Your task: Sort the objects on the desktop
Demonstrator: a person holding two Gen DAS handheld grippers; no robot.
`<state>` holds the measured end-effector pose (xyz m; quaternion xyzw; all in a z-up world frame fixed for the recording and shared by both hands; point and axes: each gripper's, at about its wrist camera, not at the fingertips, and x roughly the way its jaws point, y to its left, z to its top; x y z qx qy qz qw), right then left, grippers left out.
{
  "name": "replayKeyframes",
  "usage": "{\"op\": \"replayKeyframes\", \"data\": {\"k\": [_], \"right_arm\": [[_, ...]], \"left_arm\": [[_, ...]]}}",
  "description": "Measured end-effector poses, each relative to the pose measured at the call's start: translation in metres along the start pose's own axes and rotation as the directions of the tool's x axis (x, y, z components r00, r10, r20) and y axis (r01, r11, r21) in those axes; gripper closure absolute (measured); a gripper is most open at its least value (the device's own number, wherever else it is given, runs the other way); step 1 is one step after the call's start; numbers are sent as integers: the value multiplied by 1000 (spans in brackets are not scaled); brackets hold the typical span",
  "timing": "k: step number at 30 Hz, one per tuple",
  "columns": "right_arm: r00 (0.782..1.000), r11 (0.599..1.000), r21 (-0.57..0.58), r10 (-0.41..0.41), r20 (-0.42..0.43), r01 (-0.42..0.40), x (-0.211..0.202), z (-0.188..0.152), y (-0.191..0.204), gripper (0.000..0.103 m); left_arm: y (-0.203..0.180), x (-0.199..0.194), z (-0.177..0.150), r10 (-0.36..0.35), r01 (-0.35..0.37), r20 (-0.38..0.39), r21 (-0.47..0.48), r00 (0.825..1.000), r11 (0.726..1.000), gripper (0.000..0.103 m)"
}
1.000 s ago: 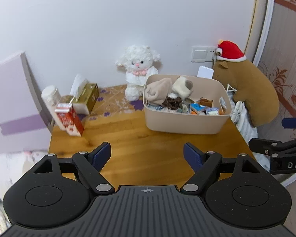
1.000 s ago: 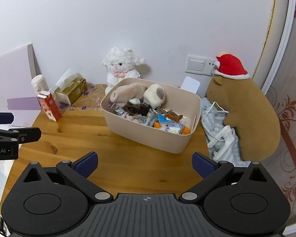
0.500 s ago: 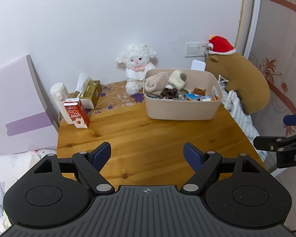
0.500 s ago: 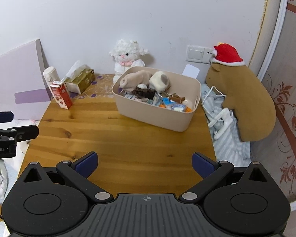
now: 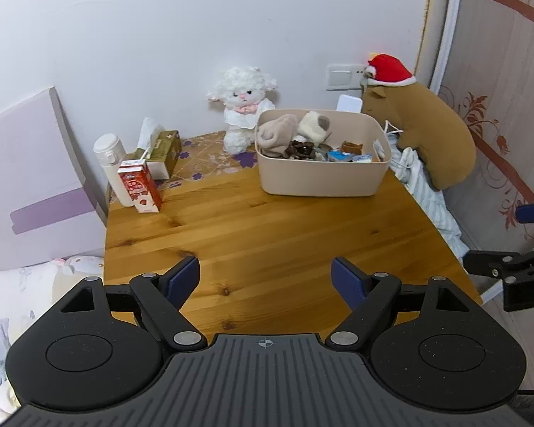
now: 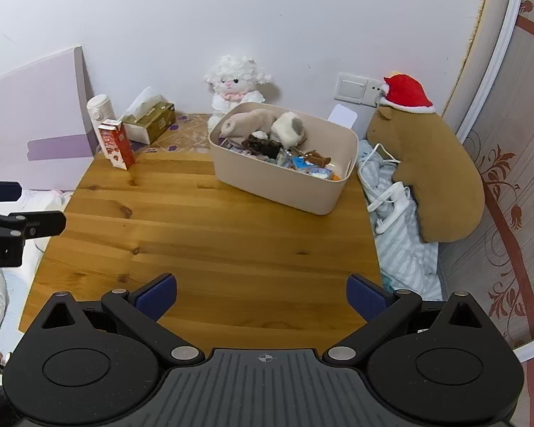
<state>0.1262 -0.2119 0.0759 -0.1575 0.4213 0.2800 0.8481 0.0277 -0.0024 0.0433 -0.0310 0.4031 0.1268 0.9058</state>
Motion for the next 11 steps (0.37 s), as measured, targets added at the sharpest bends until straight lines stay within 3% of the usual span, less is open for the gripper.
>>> {"op": "replayKeyframes", "data": {"k": [11], "right_arm": [[1000,1000,4,-14,-7,14,-2,3,1,0]], "left_arm": [[9,0,4,-16,16,-9,-22,1000,1000,21]]}}
